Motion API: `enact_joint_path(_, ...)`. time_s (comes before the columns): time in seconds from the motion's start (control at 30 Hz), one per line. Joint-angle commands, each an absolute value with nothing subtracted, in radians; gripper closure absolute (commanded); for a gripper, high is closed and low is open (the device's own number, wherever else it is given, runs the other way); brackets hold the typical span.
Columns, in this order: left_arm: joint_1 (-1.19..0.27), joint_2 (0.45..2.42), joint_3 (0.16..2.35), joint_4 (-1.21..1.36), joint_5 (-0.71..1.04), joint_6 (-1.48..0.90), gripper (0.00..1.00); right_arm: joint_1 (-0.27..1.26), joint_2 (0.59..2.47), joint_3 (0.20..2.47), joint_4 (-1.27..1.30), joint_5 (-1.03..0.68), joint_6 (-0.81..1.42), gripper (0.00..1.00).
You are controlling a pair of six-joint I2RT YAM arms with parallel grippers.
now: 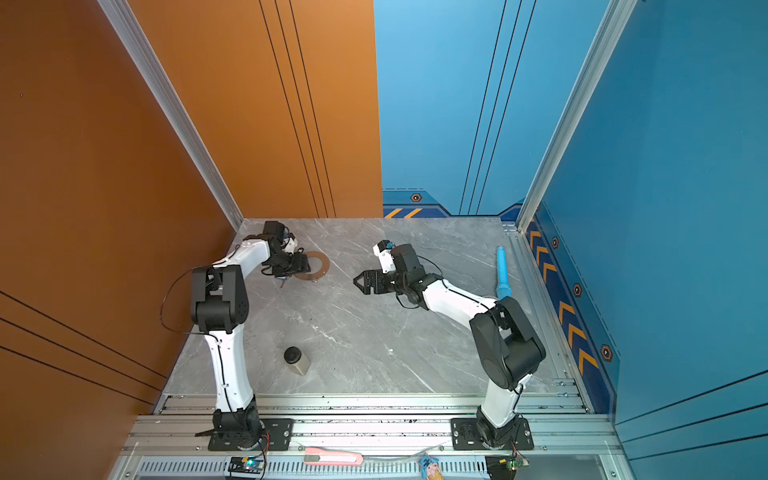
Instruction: Remove the keys from the keyring
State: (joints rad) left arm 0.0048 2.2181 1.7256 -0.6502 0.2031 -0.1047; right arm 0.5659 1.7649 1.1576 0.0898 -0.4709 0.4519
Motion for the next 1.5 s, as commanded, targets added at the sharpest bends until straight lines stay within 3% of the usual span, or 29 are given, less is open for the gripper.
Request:
enact_joint_path(0.0, -0.043, 2.211, 1.667, -0.712, 0.175, -0.079, 0.26, 0.556, 1.786, 1.169, 0.113, -0.493, 0.471, 0.09)
enact_joint_path(0.27, -0.122, 2.215, 1.643, -0.750, 0.070, -0.046, 0.30, 0.551, 1.797, 1.157, 0.127, -0.497, 0.477, 0.09)
enact_joint_path(0.43, -0.105, 2.173, 1.651, -0.746, 0.108, -0.100, 0.29, 0.544, 1.802, 1.158, 0.135, -0.503, 0.481, 0.09)
enact_joint_path(0.7, -0.040, 2.185, 1.796, -0.756, 0.084, -0.280, 0.29, 0.542, 1.808, 1.142, 0.182, -0.504, 0.522, 0.09)
enact_joint_path(1.0, -0.016, 2.352, 2.038, -0.843, 0.034, -0.252, 0.27, 0.543, 1.818, 1.152, 0.192, -0.508, 0.534, 0.09)
enact_joint_path(1.3, -0.018, 2.432, 2.144, -0.871, -0.022, -0.174, 0.32, 0.516, 1.823, 1.192, 0.151, -0.525, 0.514, 0.09)
enact_joint_path(1.47, -0.038, 2.447, 2.134, -0.871, -0.028, -0.136, 0.40, 0.505, 1.824, 1.189, 0.141, -0.526, 0.507, 0.09)
